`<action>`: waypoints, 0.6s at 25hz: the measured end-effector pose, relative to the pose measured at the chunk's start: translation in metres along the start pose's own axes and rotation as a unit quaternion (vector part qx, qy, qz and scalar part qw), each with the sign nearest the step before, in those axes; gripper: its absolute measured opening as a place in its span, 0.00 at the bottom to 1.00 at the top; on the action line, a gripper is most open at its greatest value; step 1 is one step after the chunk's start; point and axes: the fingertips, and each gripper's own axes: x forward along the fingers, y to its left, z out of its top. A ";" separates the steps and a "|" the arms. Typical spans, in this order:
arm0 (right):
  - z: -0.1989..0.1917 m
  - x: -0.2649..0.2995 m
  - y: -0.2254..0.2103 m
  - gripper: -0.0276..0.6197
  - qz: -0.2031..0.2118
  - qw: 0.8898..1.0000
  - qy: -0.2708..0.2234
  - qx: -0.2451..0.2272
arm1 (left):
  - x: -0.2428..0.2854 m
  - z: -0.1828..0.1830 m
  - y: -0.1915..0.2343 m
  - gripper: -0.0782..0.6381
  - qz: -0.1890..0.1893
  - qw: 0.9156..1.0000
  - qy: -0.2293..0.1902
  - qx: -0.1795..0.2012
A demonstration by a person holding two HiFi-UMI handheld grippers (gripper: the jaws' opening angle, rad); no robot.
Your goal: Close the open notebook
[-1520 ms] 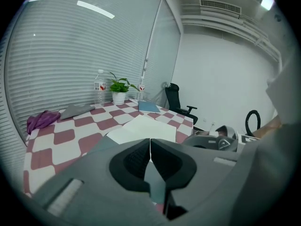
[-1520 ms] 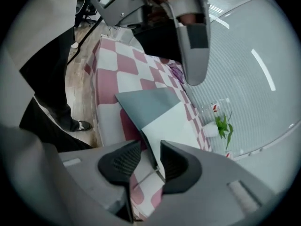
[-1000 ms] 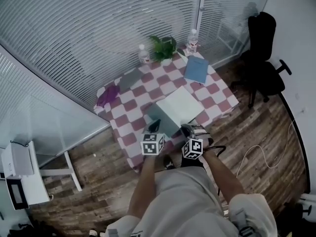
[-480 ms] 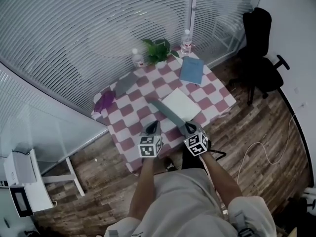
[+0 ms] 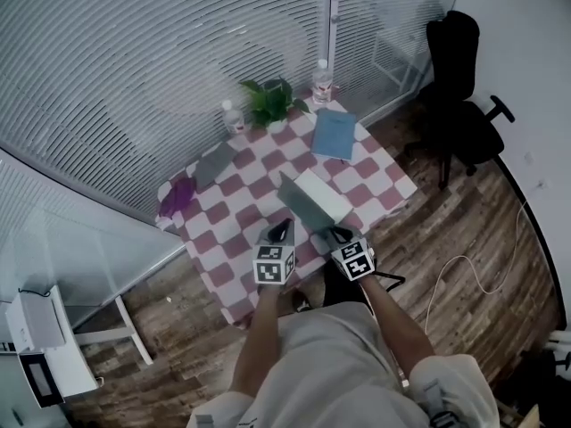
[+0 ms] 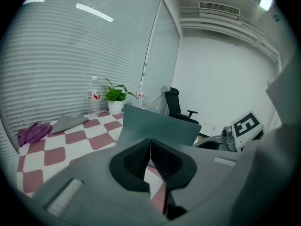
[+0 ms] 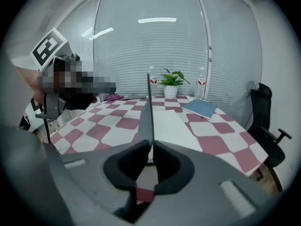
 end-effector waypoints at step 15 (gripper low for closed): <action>-0.012 0.014 -0.021 0.11 0.023 0.998 0.016 0.052 | 0.043 0.015 -0.008 0.12 -0.020 1.000 0.010 0.003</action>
